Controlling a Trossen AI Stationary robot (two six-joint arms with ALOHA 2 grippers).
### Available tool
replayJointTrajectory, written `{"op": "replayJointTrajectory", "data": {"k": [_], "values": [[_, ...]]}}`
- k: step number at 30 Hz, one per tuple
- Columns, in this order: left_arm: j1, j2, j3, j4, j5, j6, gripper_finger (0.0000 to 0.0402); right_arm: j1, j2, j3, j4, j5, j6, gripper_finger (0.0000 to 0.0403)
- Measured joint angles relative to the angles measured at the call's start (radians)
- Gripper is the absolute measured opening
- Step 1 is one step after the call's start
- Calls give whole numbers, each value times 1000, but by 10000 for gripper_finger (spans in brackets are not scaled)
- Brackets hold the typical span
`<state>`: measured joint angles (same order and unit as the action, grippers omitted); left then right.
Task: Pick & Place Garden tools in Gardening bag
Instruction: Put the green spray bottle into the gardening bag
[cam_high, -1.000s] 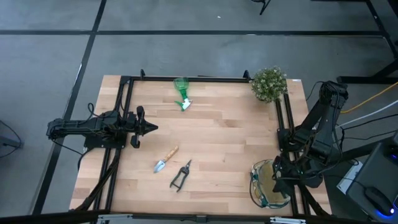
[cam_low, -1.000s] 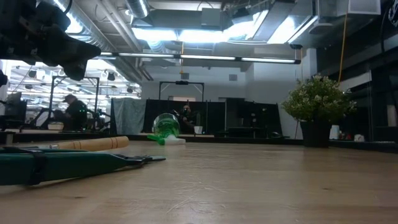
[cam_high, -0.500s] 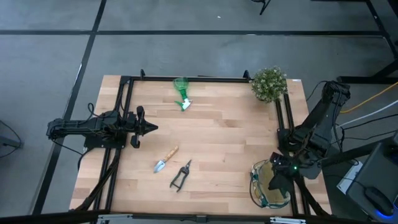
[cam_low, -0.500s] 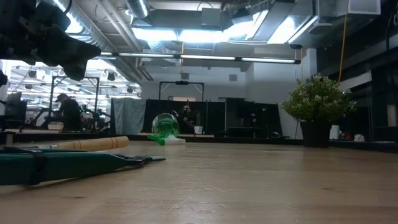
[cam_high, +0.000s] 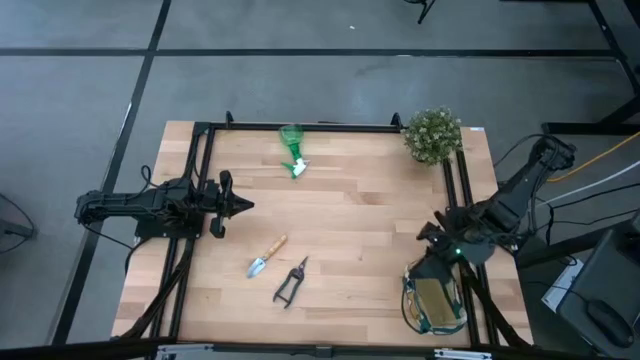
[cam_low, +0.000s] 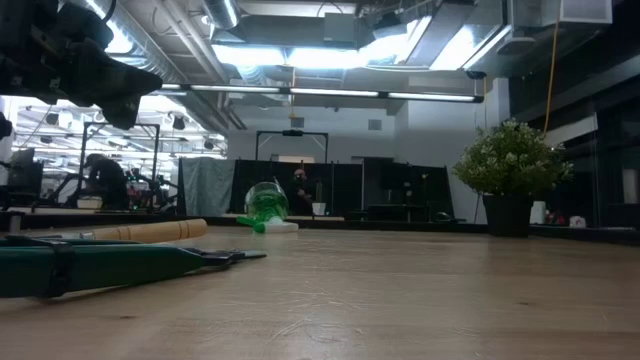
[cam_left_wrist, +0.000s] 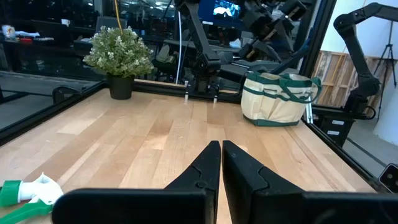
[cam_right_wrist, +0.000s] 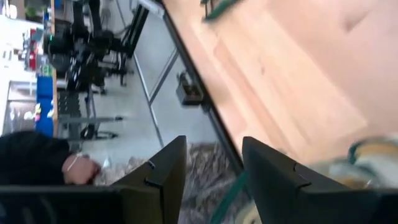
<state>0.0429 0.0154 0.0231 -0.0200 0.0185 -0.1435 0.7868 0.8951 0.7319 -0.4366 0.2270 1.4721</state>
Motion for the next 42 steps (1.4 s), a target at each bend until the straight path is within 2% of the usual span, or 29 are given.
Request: {"op": "replayJointTrajectory", "data": {"k": [8,20,32,39,42], "values": [[0,0,0,0,0,0,11,-199,0,0,7,-3,-127,160],[0,0,0,0,0,0,11,-424,14,0,156,1,-496,160],[0,0,0,0,0,0,12,-495,70,0,212,1,-720,160],[0,0,0,0,0,0,10,-515,124,0,219,90,-947,160],[0,0,0,0,0,0,12,-524,152,0,218,94,-1012,160]]}}
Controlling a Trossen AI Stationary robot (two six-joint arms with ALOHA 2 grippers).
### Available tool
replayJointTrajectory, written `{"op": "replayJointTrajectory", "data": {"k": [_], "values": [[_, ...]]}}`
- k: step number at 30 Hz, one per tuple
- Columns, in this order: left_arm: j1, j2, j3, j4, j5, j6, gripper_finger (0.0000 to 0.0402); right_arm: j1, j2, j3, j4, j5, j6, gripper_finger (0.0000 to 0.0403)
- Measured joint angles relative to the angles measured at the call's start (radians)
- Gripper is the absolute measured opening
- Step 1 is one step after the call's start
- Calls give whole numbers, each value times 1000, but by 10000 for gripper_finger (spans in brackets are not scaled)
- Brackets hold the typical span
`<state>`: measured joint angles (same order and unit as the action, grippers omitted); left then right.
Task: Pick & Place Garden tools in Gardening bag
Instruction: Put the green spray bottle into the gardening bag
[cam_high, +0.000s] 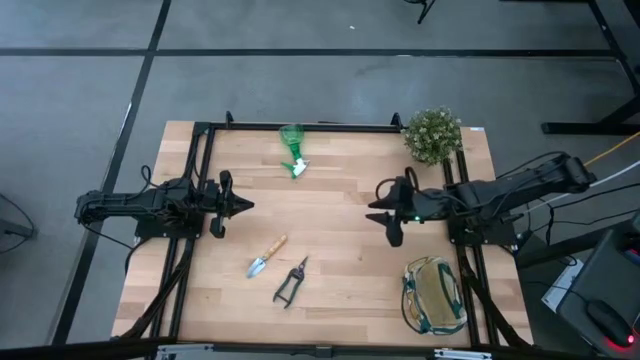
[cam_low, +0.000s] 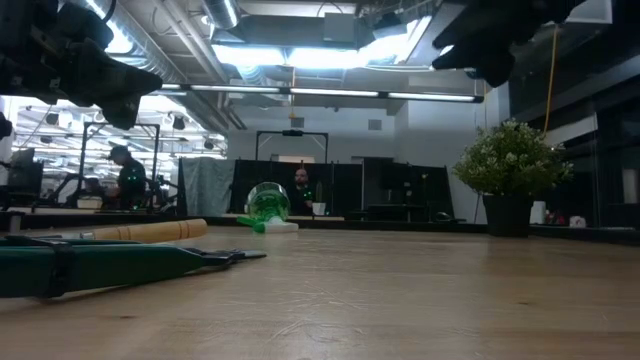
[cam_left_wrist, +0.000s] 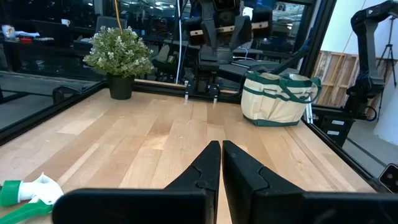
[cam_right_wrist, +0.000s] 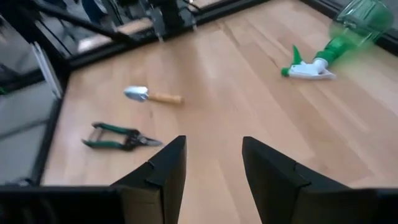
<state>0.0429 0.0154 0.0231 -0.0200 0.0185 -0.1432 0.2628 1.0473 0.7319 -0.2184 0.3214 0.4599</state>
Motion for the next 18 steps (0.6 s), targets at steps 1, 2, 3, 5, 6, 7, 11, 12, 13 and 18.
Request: {"op": "replayJointTrajectory", "data": {"k": [1,2,3,5,6,7,11,12,13,18], "values": [[0,0,0,0,0,0,13,-1,8,0,-1,-2,-13,160],[0,0,0,0,0,0,13,-2,16,0,-1,-6,-23,160],[0,0,0,0,0,0,13,-2,23,0,0,-10,-27,160],[0,0,0,0,0,0,12,-2,28,0,-3,-36,-31,160],[0,0,0,0,0,0,11,-2,28,0,-1,-52,-31,160],[0,0,0,0,0,0,10,-2,28,0,0,-66,-31,160],[0,0,0,0,0,0,12,2,28,0,-1,-72,-1,158],[0,0,0,0,0,0,13,2,28,0,-2,-72,2,157],[0,0,0,0,0,0,13,2,28,0,-3,-72,1,156],[0,0,0,0,0,0,10,-3,28,0,-8,-71,-86,156]]}}
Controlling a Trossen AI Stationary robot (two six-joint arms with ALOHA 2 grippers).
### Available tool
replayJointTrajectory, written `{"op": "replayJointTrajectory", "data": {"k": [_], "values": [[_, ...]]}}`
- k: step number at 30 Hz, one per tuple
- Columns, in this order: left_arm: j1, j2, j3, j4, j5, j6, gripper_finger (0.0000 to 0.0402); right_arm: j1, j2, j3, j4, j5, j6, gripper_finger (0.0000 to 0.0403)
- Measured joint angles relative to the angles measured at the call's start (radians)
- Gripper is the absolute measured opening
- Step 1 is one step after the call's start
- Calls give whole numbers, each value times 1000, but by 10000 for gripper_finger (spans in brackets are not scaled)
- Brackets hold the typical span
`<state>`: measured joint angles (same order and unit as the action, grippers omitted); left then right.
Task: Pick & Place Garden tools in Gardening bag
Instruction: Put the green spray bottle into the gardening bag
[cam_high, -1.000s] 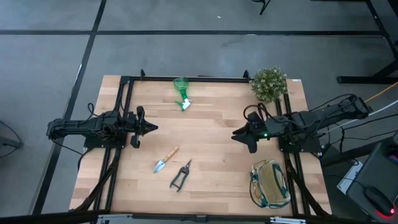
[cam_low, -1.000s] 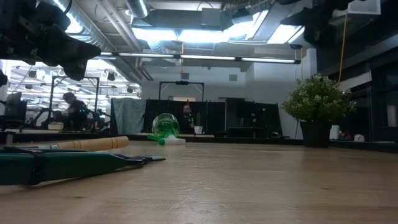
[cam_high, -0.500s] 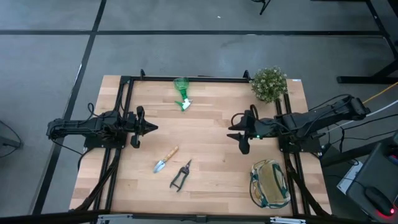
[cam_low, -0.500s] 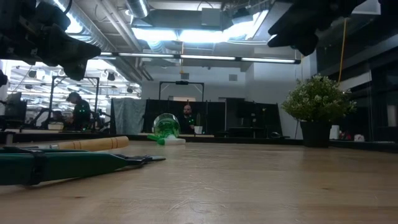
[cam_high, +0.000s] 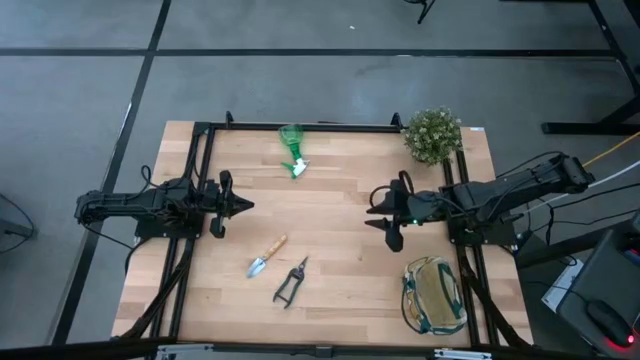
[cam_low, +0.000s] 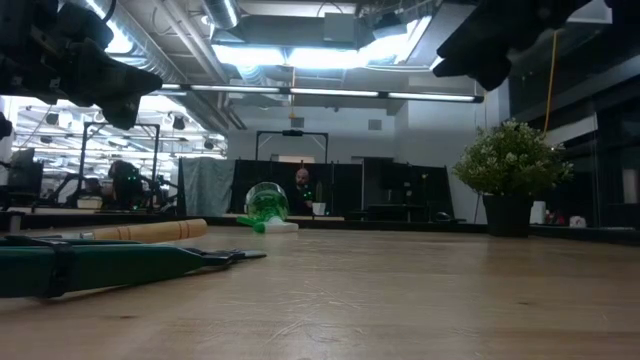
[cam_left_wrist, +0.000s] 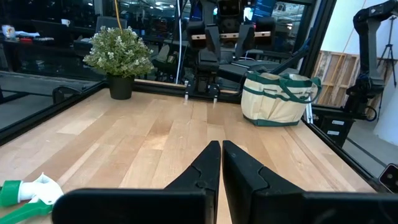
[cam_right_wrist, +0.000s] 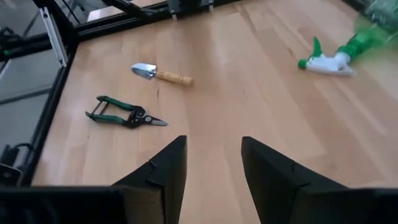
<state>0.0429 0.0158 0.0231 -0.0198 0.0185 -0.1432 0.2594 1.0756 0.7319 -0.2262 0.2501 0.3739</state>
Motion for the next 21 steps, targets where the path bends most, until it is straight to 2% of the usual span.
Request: {"op": "replayJointTrajectory", "data": {"k": [5,7,10,13,17,21], "values": [[0,0,0,0,-4,0,13,-7,0,0,-14,9,-42,155],[0,0,0,-2,-50,0,13,-7,0,0,-17,8,-40,155],[0,0,0,2,-100,0,11,-5,0,0,-17,8,-4,155],[0,0,0,2,-96,-2,10,-5,0,0,-17,9,66,156],[-2,0,0,6,-42,-138,13,-4,0,0,-17,8,152,156],[-2,0,0,76,-108,-299,10,-4,0,0,-17,8,195,156]]}}
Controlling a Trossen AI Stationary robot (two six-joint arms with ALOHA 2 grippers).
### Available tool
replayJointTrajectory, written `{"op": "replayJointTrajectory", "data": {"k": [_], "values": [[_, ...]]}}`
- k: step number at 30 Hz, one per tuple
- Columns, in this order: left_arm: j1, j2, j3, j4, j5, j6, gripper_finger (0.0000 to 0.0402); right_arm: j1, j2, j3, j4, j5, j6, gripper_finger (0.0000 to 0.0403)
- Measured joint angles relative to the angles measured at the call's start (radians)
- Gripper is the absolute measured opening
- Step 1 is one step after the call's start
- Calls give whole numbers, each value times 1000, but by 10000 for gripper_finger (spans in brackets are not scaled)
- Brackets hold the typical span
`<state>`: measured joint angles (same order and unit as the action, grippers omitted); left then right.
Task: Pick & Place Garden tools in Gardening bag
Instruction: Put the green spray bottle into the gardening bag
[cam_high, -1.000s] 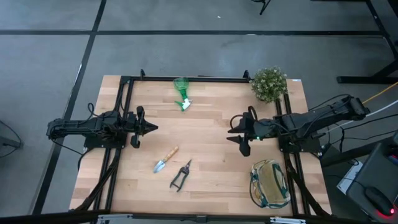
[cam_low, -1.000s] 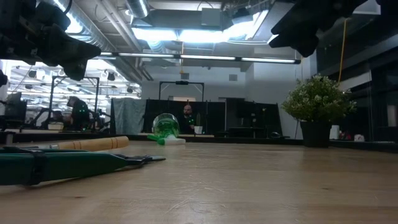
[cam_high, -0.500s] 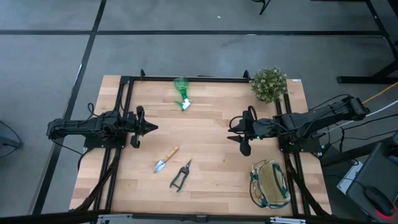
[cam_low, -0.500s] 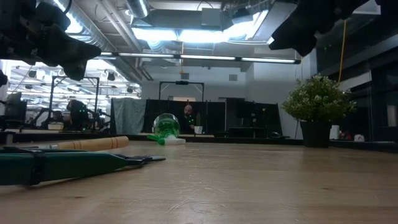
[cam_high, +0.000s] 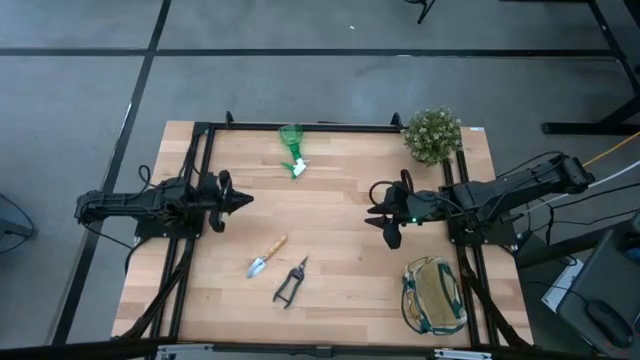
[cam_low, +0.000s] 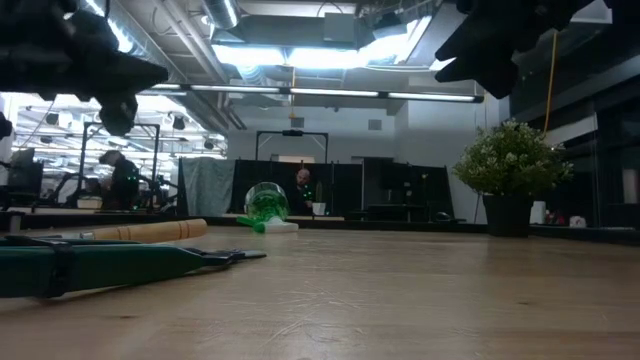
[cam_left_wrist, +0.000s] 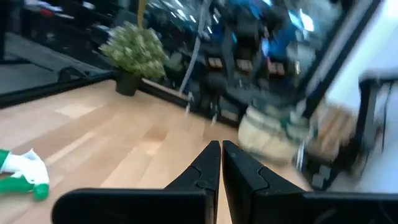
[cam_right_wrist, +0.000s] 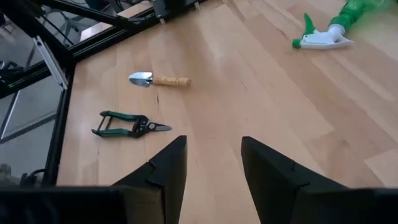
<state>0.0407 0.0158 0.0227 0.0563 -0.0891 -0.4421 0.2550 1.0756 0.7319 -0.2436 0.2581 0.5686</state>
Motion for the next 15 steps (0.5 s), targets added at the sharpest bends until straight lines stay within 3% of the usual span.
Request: {"op": "replayJointTrajectory", "data": {"k": [6,8,11,15], "values": [[1,0,0,31,-275,-423,4,-2,0,0,-2,0,-55,156],[0,14,0,17,-288,-510,4,-6,0,0,-3,1,-107,156],[0,55,0,-34,-294,-513,4,-12,0,0,-3,15,-153,156],[0,135,0,-18,-306,-647,4,-14,0,0,0,86,-157,156]]}}
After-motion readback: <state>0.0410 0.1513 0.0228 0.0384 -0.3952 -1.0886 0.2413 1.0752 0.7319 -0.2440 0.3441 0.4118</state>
